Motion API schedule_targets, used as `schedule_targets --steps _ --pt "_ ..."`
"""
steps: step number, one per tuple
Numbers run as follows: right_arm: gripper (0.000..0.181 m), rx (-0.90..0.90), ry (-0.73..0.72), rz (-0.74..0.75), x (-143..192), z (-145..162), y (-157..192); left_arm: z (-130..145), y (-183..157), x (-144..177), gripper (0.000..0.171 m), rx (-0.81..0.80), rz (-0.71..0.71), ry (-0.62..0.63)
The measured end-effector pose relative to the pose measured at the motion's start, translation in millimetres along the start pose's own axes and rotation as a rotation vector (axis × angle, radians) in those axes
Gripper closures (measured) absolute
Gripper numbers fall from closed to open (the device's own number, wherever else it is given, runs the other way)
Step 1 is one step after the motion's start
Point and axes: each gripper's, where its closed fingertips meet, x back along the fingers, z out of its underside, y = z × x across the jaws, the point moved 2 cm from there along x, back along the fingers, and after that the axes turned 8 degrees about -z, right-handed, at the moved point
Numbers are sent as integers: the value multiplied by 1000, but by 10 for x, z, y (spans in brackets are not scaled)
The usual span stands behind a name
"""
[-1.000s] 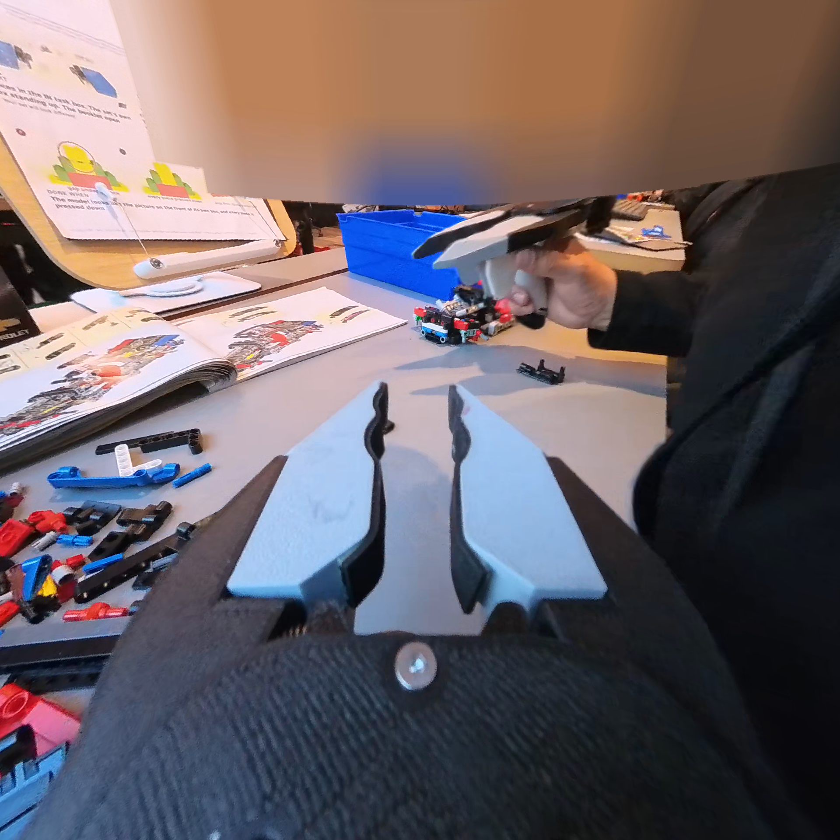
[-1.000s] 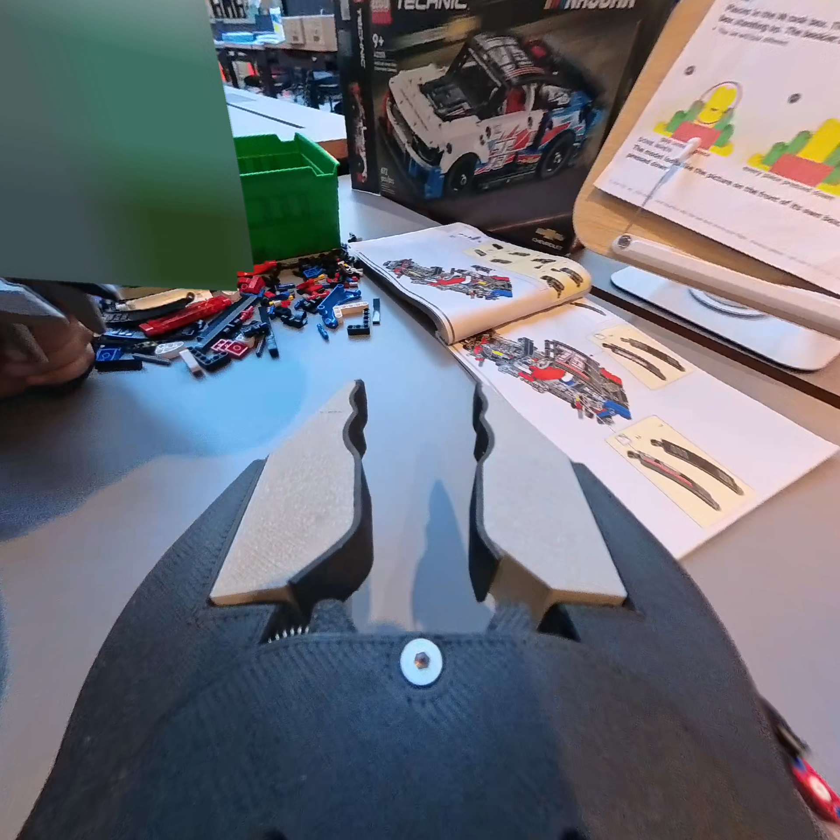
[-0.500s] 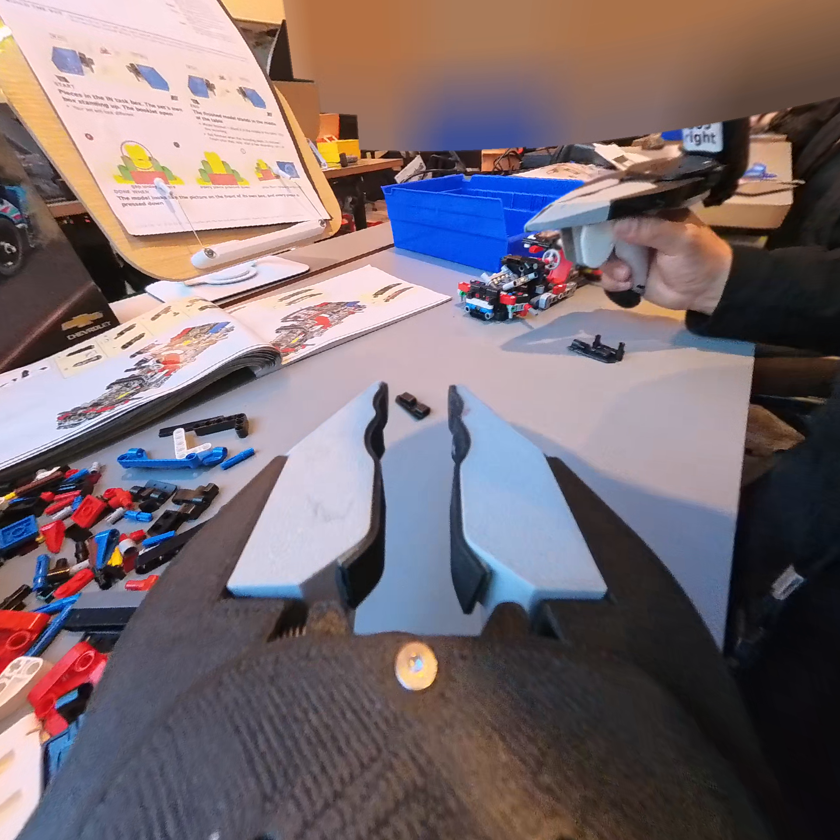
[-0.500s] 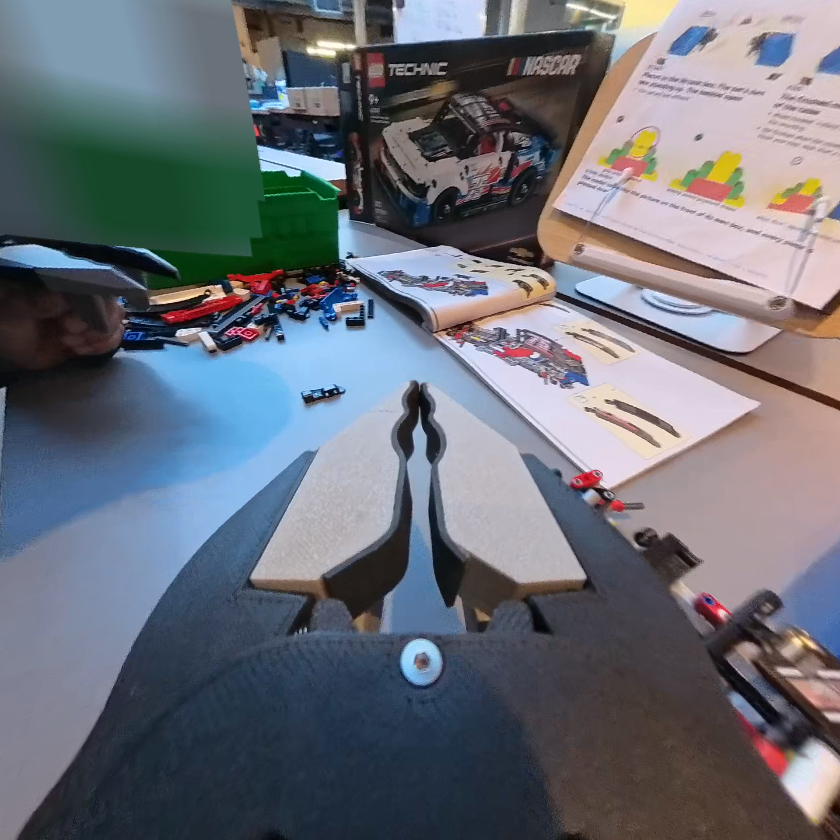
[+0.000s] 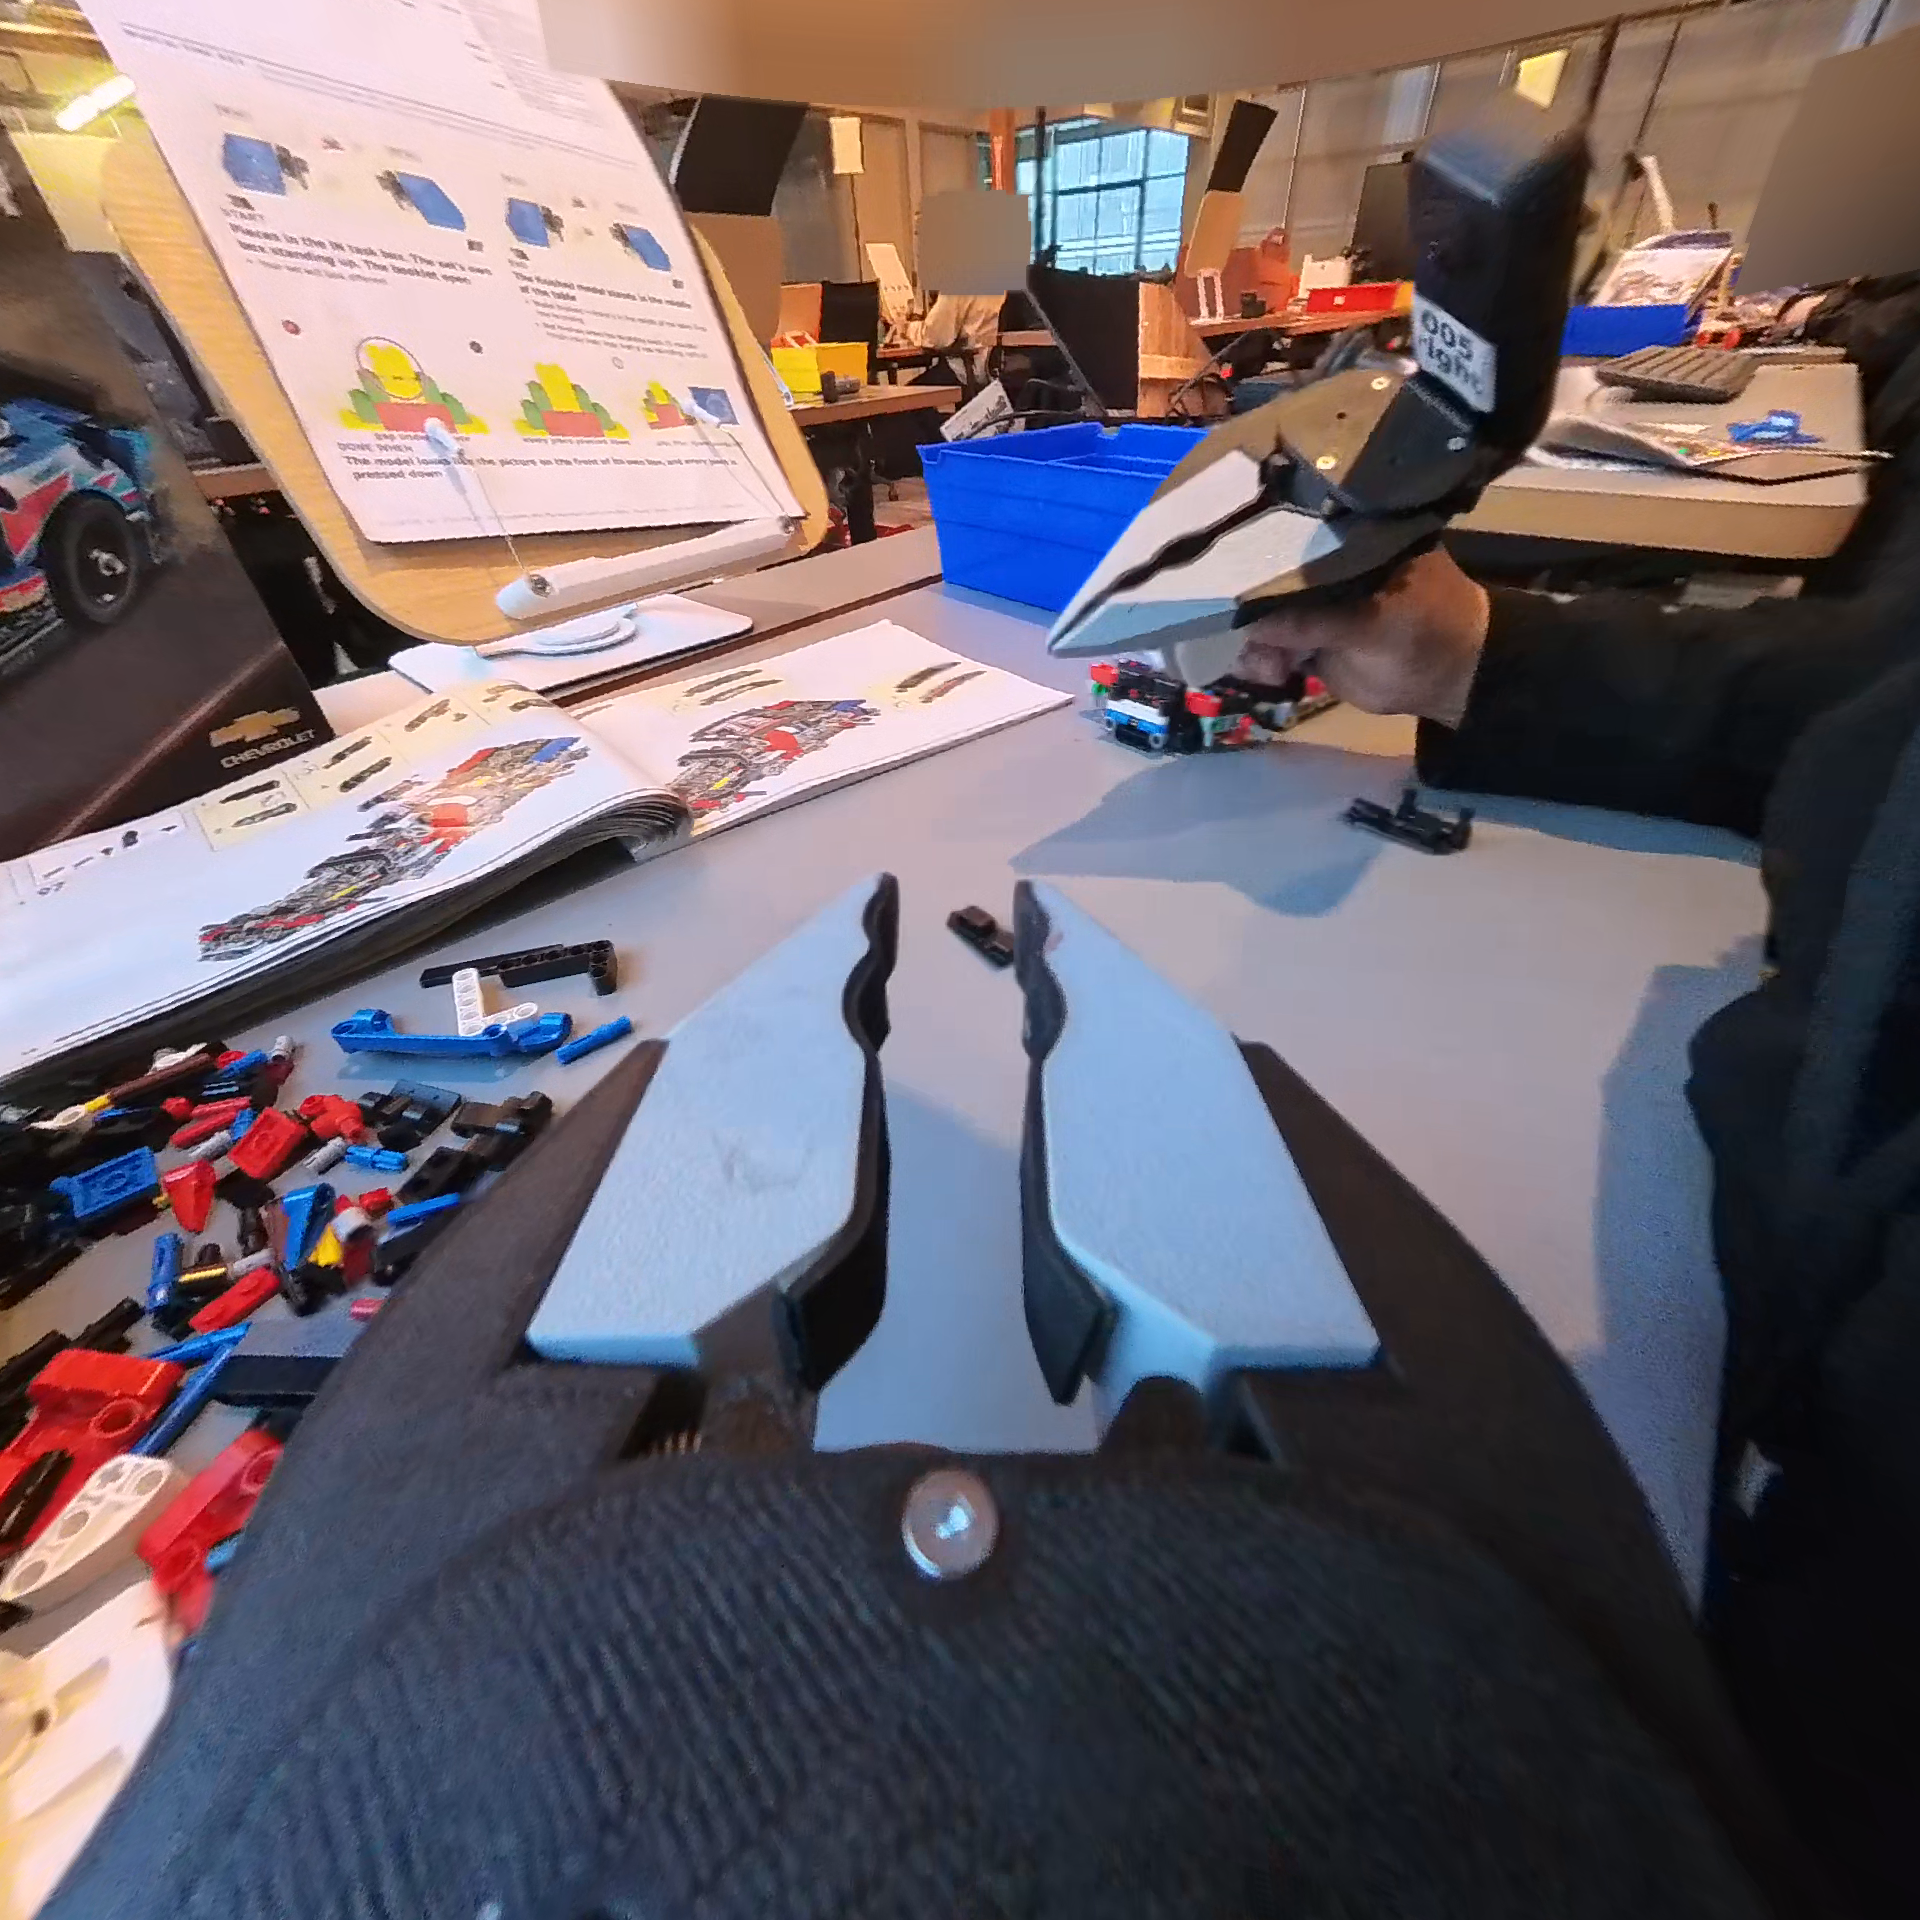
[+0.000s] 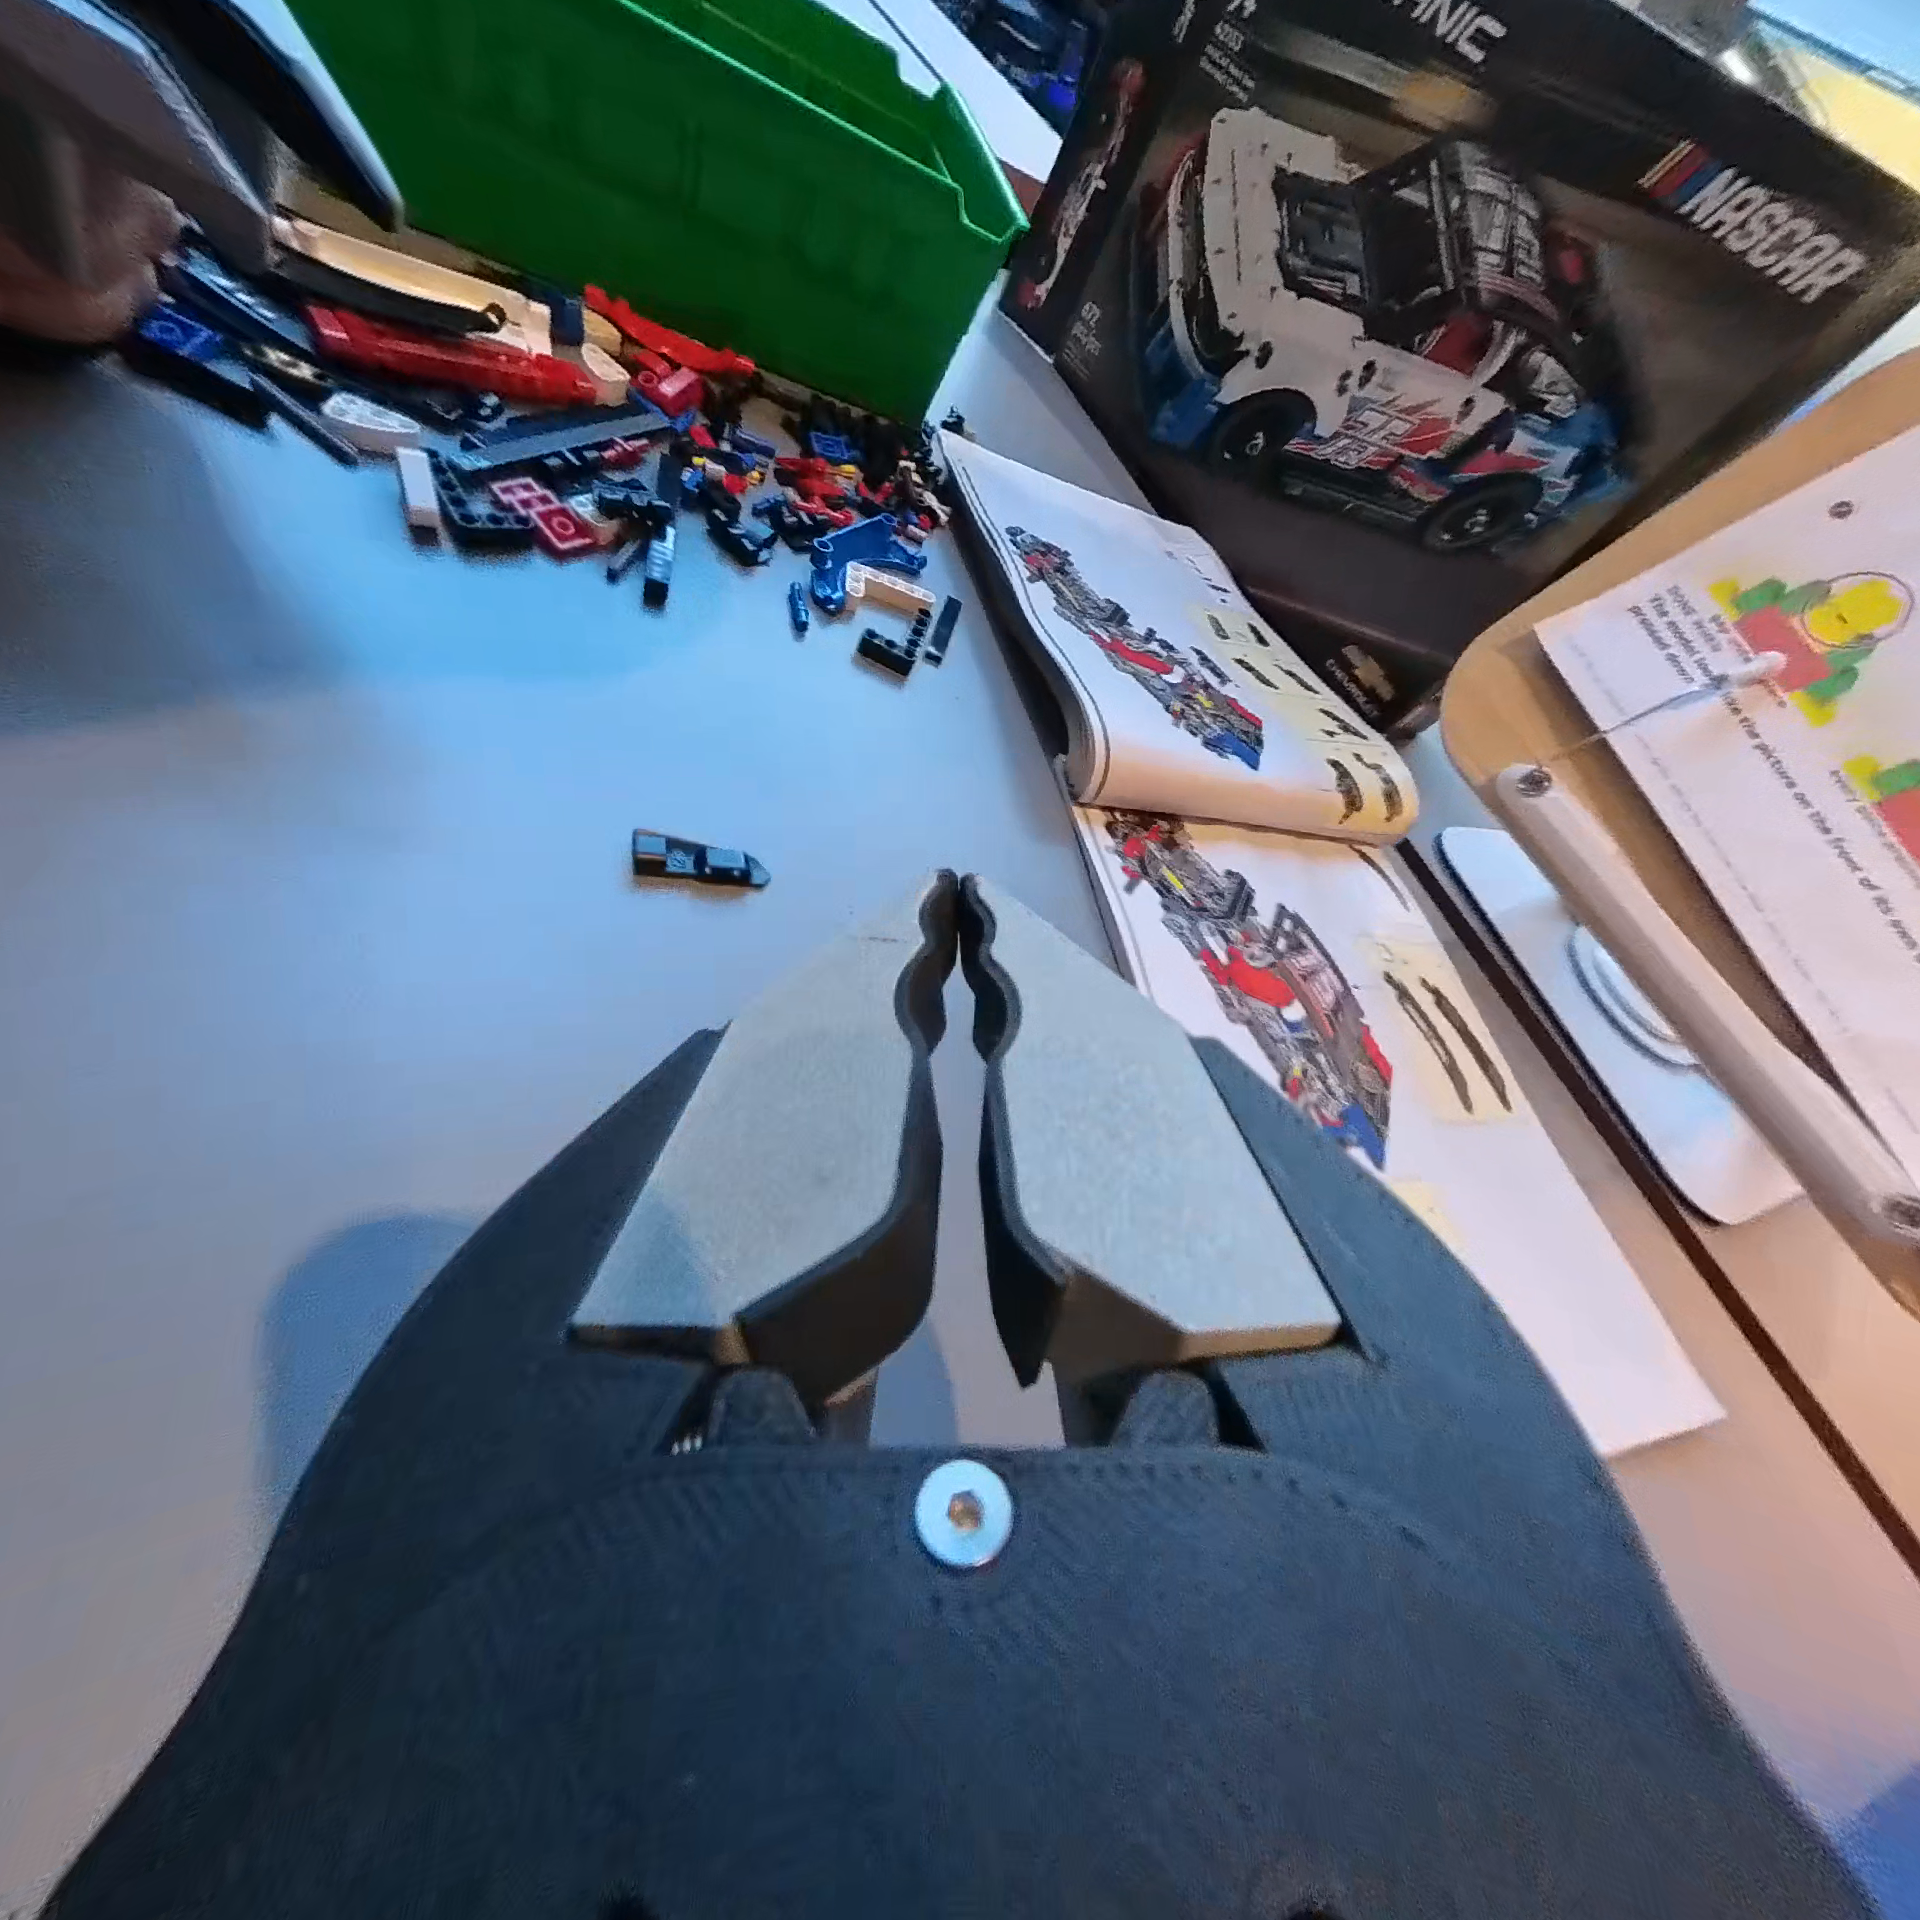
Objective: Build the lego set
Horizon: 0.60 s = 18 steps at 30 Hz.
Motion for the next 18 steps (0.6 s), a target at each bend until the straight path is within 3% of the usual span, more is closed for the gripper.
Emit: schedule_targets --steps 8,18 --pt "181 -57 -10 -118 -88 0 -39 -5 96 -3 154 43 -25 -1" --pt "181 -107 -102 -73 135 -177 -149 7 112 -23 160 9 -56 6"
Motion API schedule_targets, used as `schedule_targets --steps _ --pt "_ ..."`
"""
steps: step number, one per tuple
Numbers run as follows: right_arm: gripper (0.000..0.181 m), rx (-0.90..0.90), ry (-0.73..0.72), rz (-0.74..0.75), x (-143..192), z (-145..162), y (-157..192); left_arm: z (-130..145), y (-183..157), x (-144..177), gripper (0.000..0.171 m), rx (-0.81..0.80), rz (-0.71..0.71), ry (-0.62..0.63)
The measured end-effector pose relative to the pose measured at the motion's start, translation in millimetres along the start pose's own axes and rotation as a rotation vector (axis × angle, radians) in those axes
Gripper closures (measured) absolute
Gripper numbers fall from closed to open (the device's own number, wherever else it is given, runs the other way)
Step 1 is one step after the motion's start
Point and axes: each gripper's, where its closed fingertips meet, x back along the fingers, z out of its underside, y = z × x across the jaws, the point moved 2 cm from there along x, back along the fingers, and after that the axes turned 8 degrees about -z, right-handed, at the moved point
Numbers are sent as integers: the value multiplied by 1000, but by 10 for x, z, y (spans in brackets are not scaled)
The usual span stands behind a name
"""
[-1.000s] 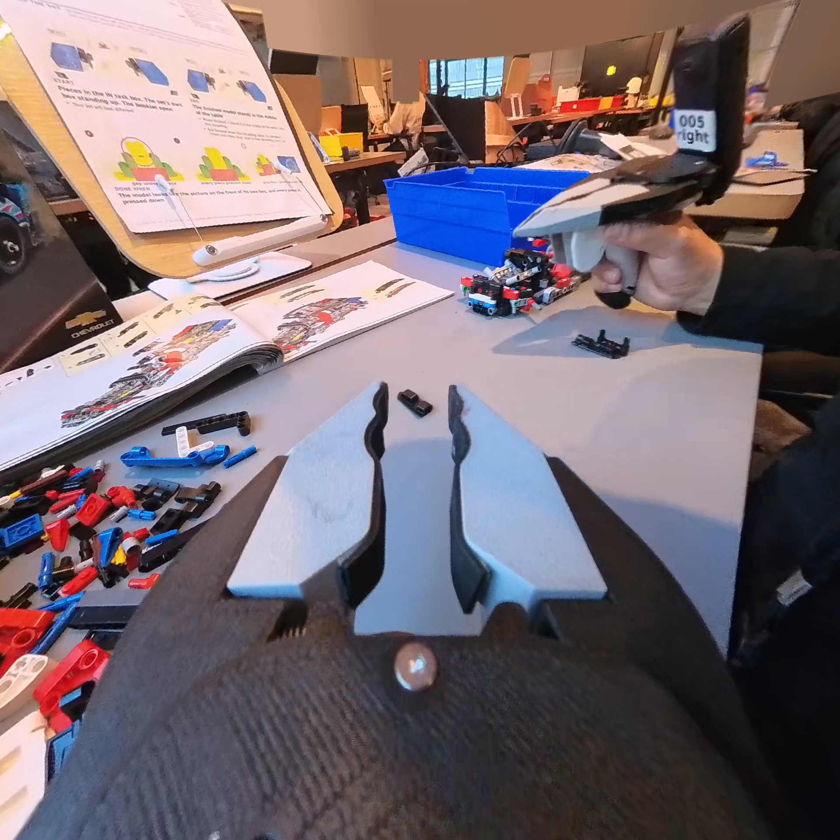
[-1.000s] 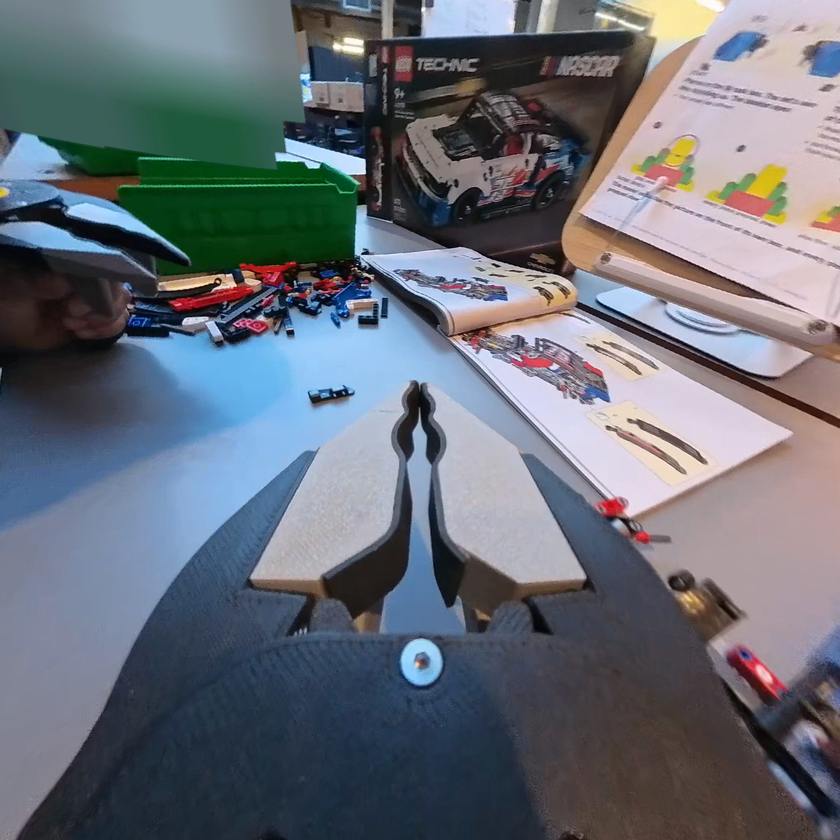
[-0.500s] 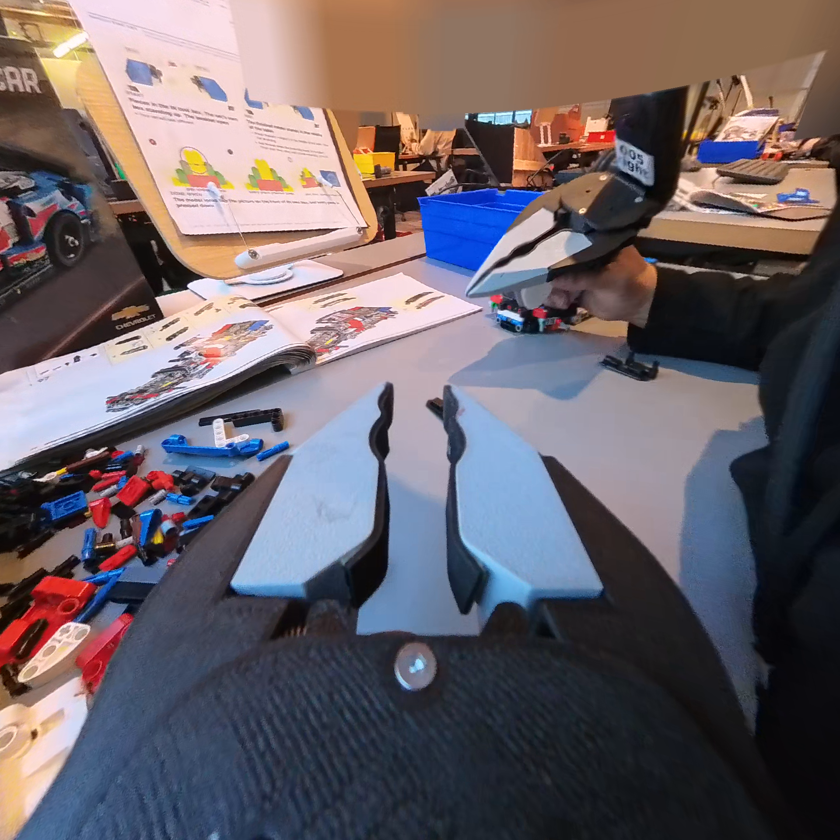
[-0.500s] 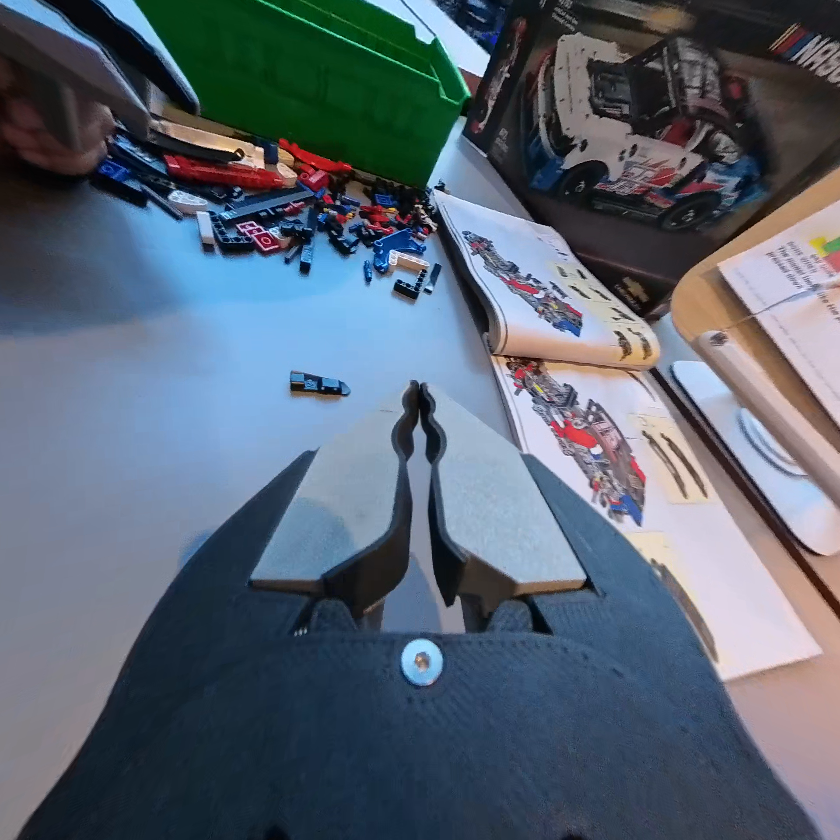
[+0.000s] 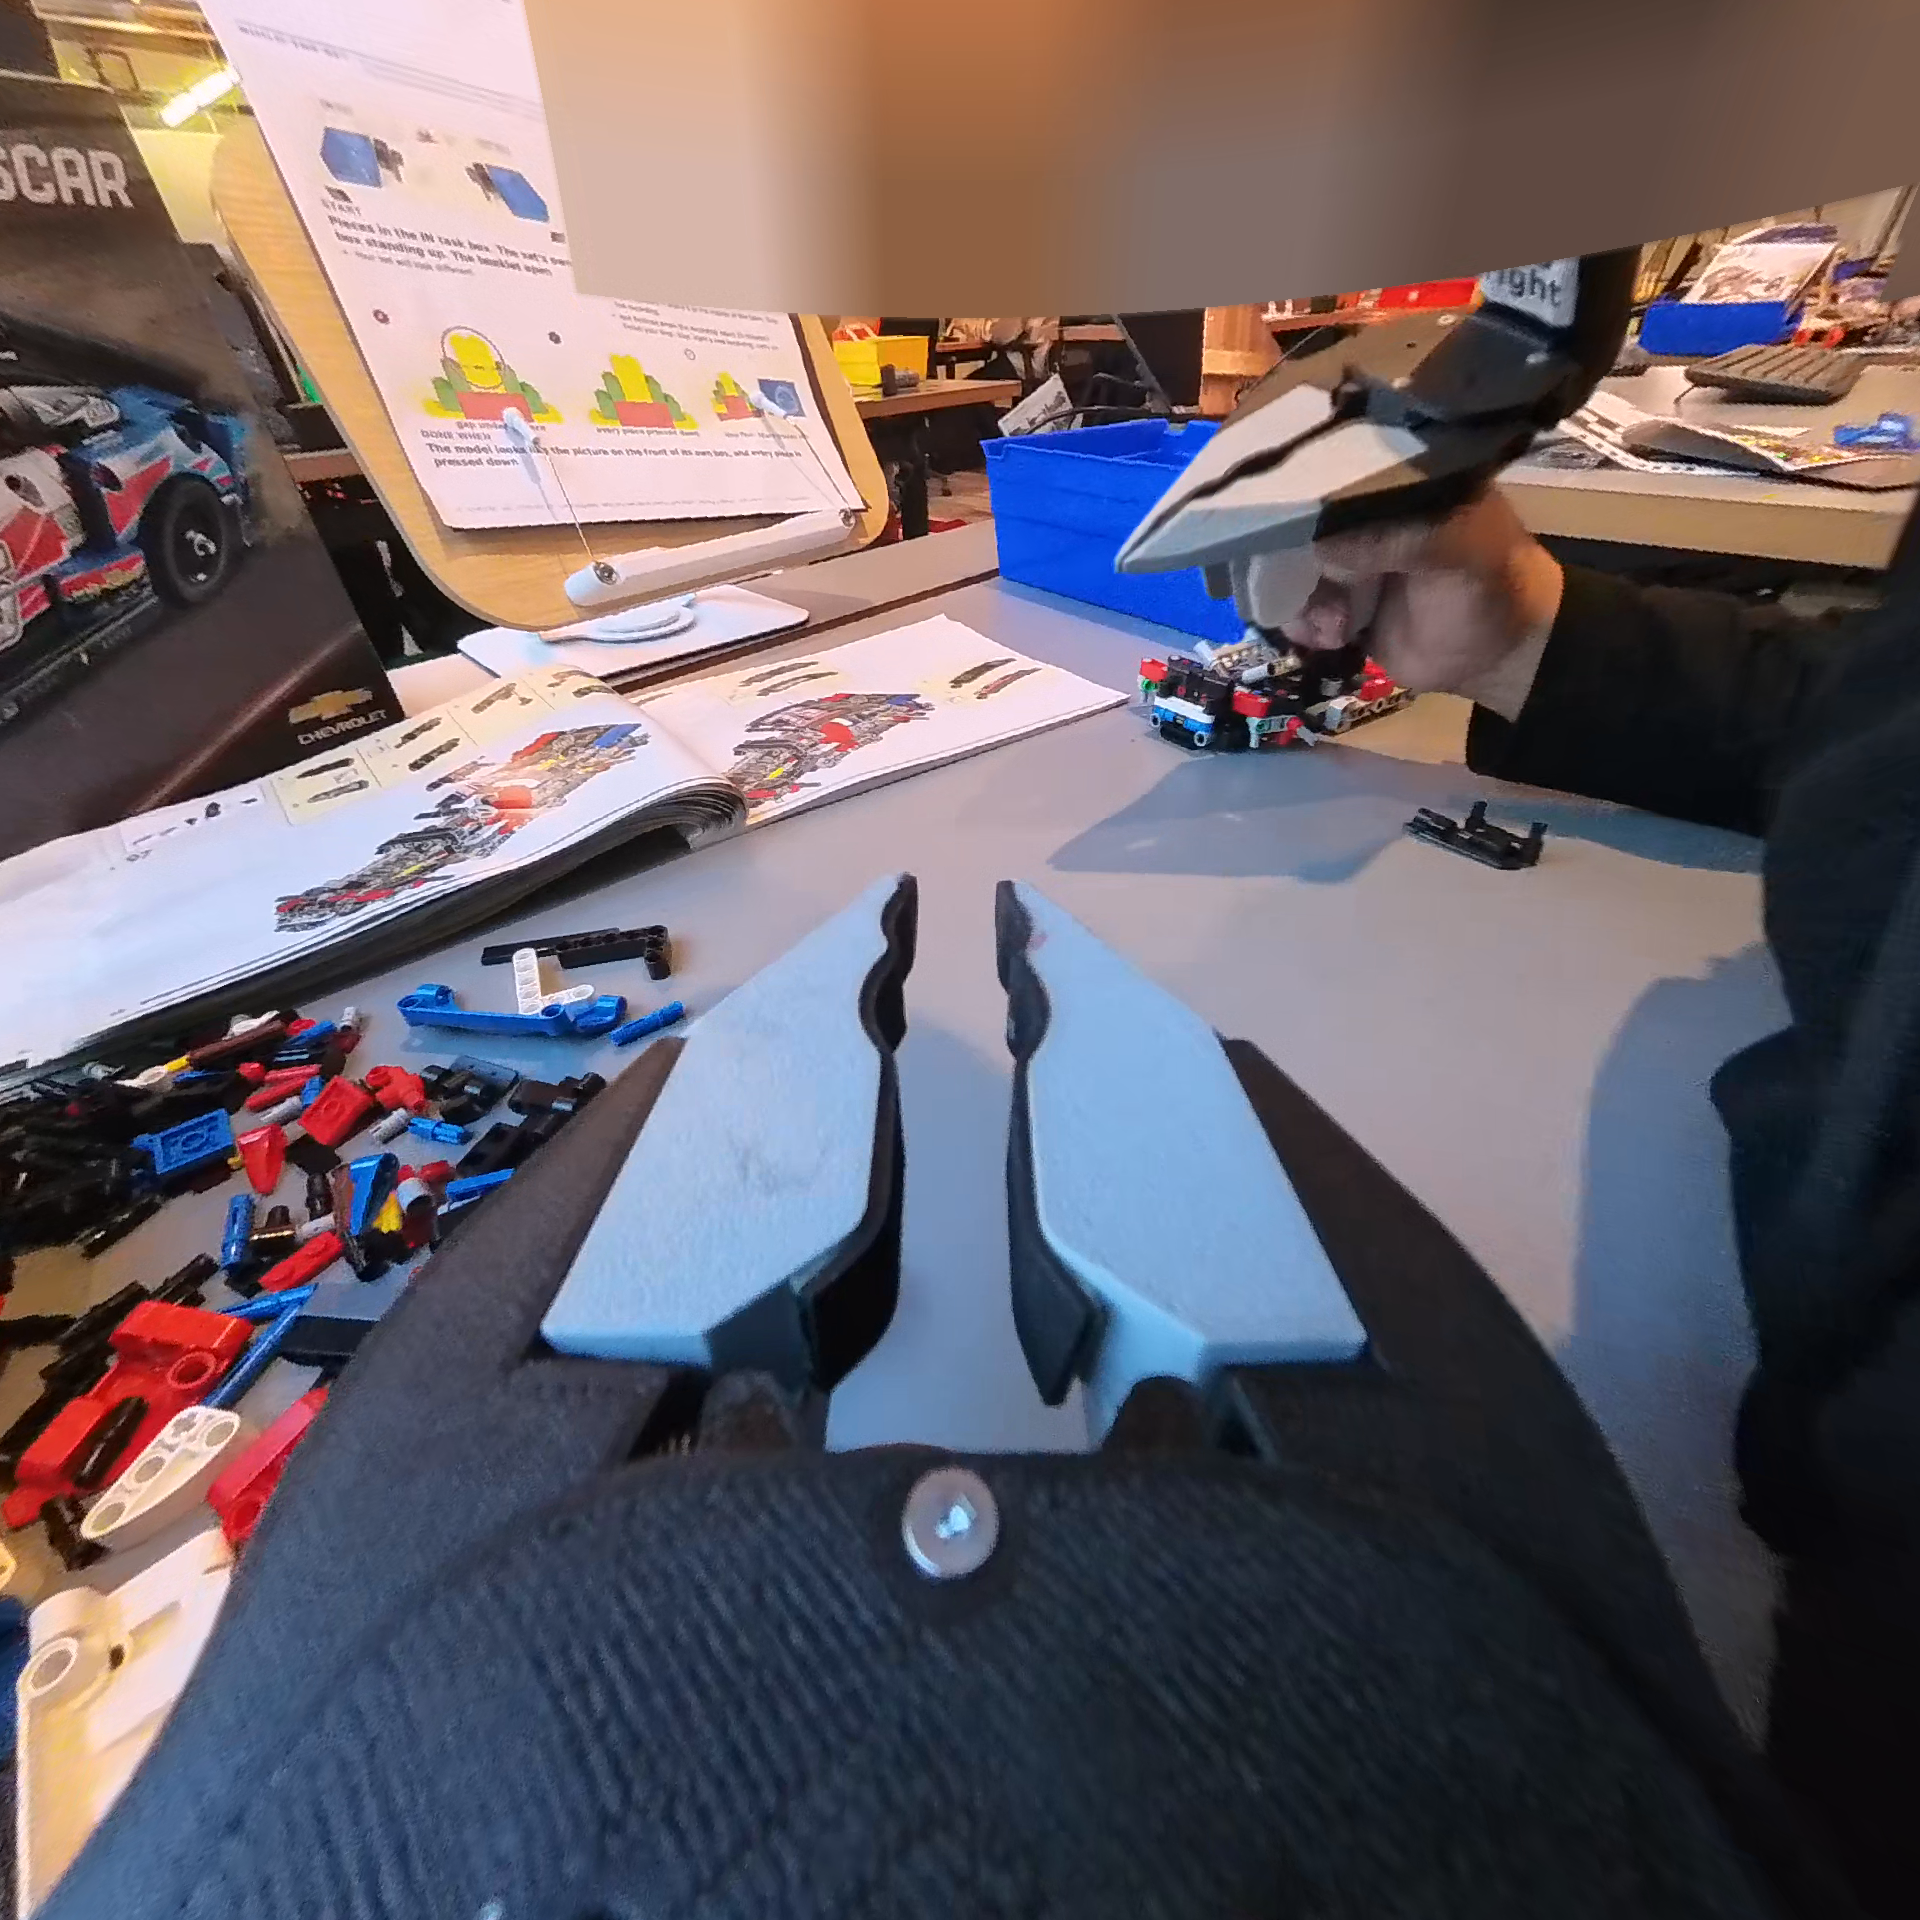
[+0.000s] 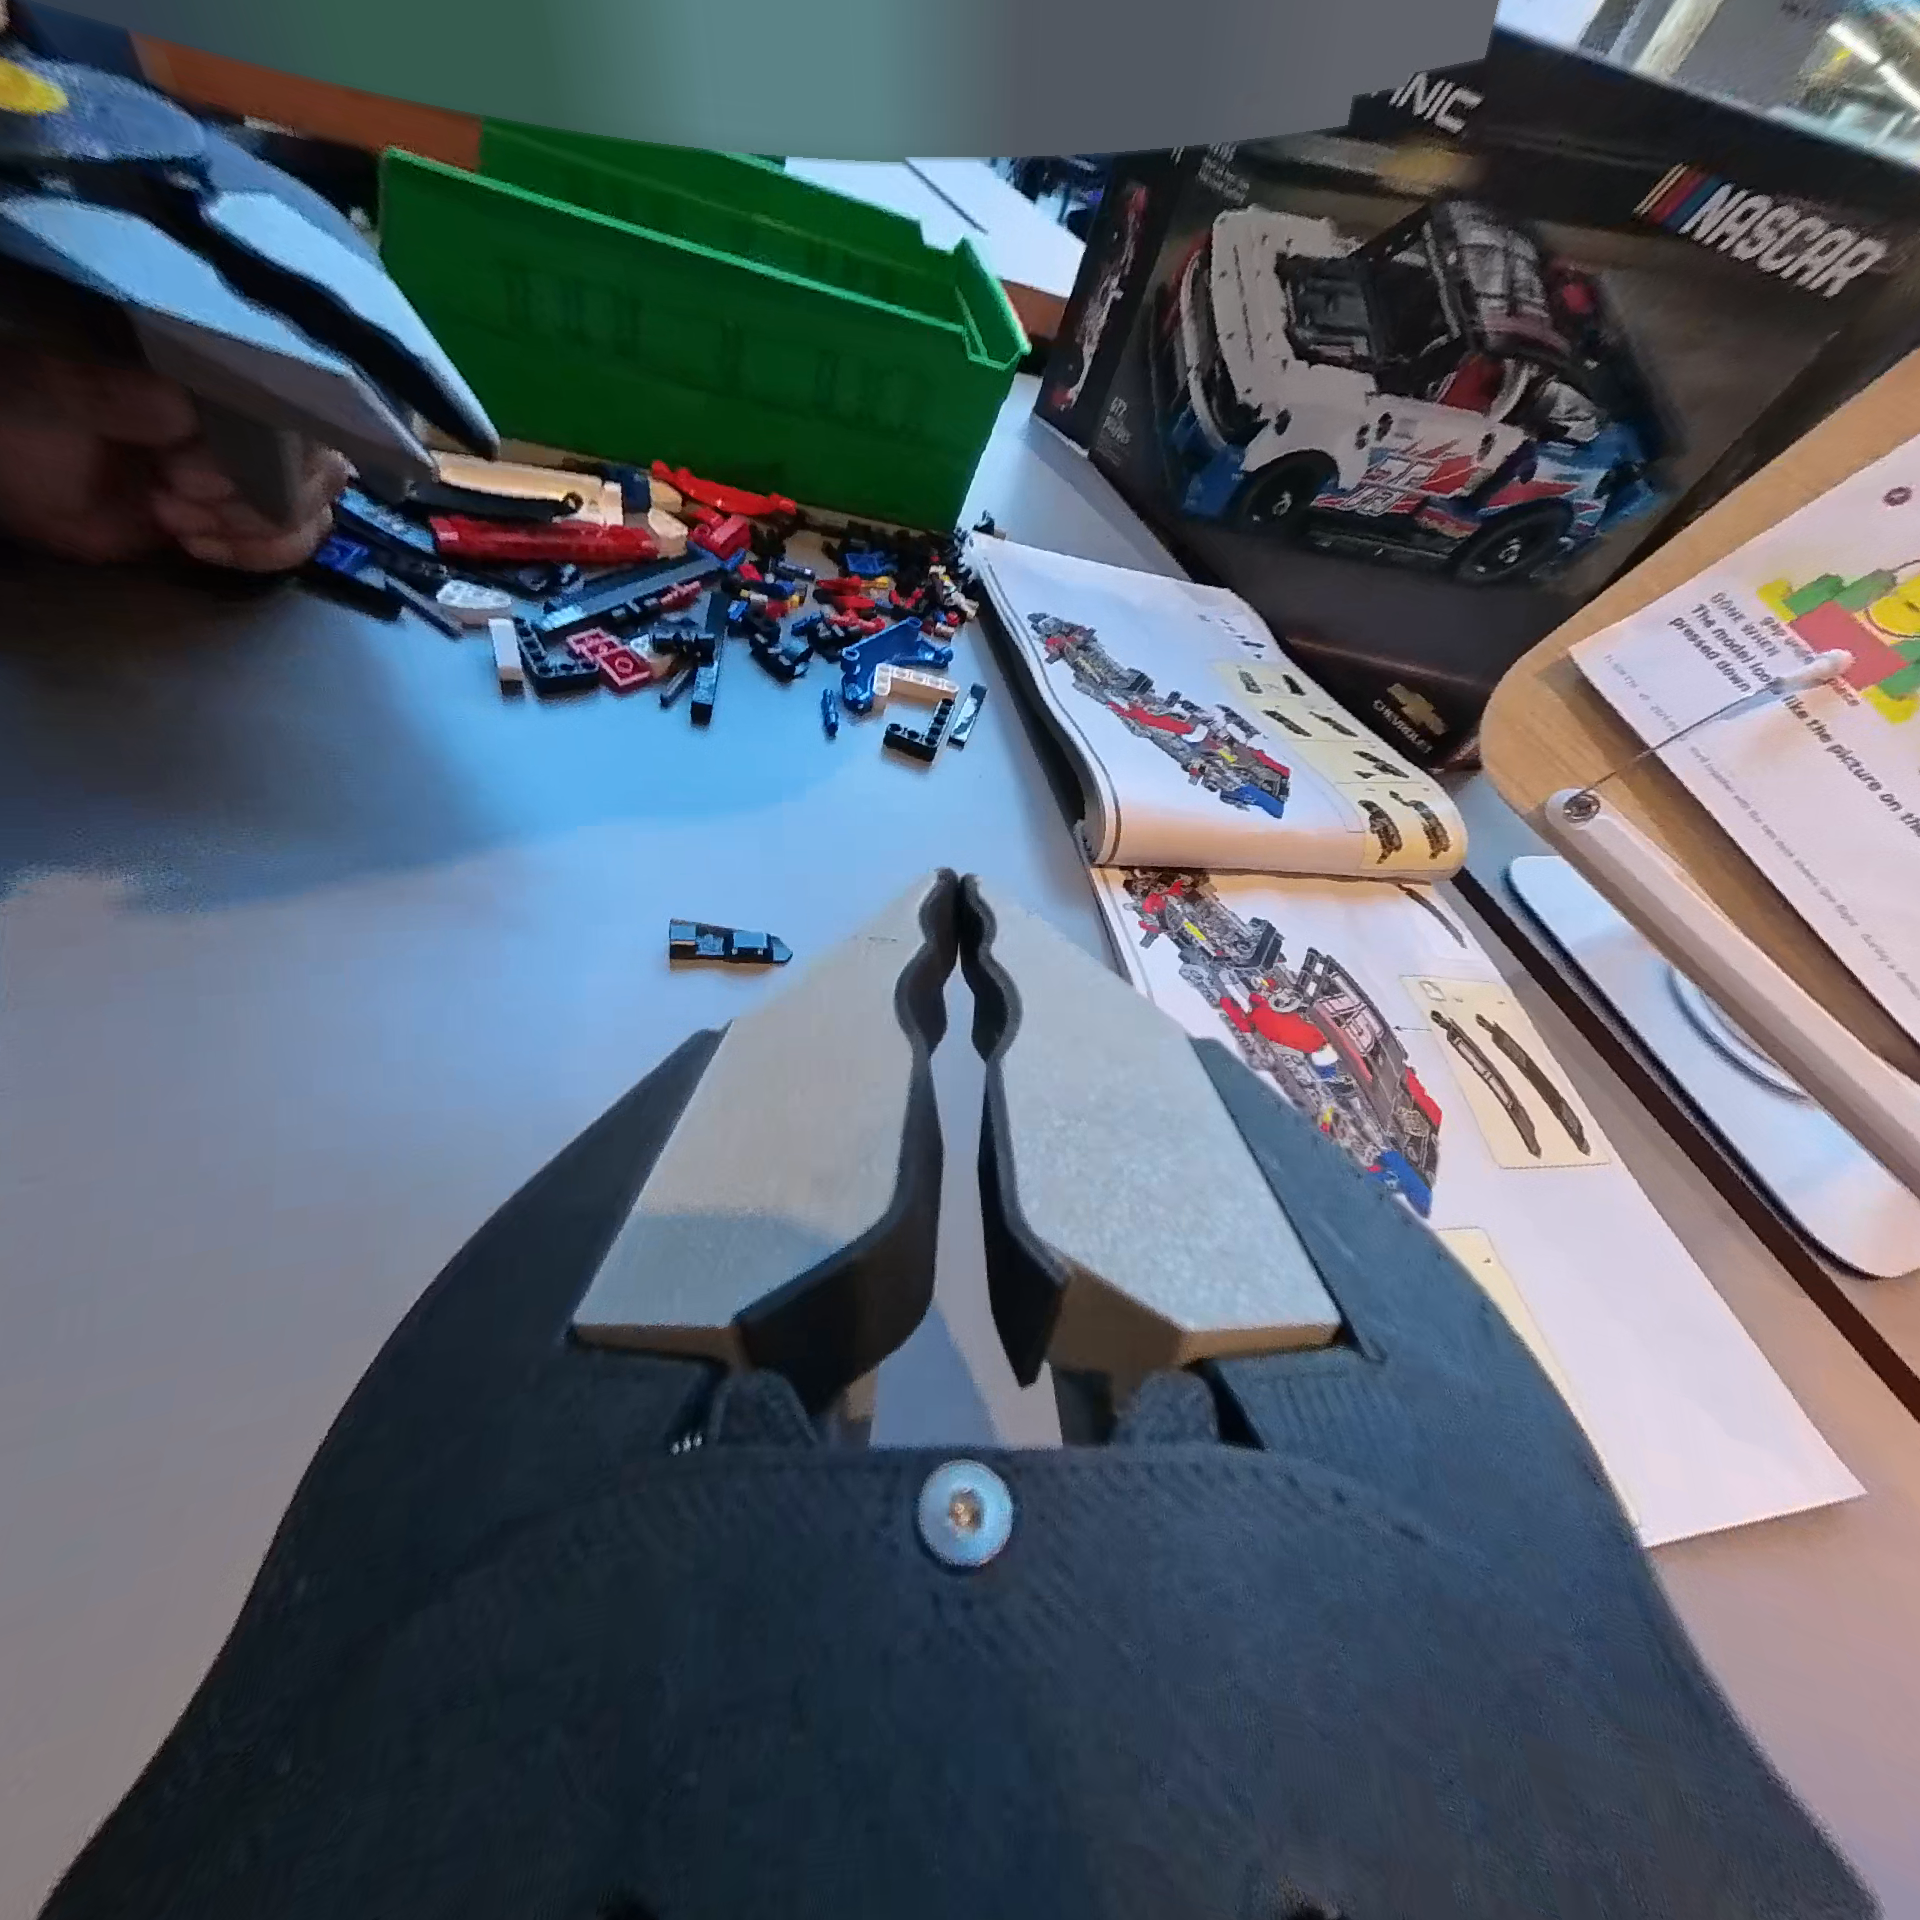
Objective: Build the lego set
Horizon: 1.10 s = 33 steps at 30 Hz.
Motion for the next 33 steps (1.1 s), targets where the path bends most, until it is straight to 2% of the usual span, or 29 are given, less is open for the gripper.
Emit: schedule_targets --steps 5,11,15,22,28,33 --pt "181 -31 -27 94 129 5 -152 -22 63 16 162 -12 -44 -20" --pt "181 -62 -133 221 391 -153 -310 -32 58 13 162 -46 -58 -30" --pt "181 -110 -178 219 468 -165 -323 -28 29 10 163 -80 -67 -28" --pt "181 -68 -137 209 558 -144 -201 -17 29 2 164 -107 -93 -19" --pt "181 -46 -47 176 722 86 43 -1 41 -16 165 -116 -112 -5" --pt "181 -117 -17 126 866 328 297 25 25 -47 165 -133 -109 16"
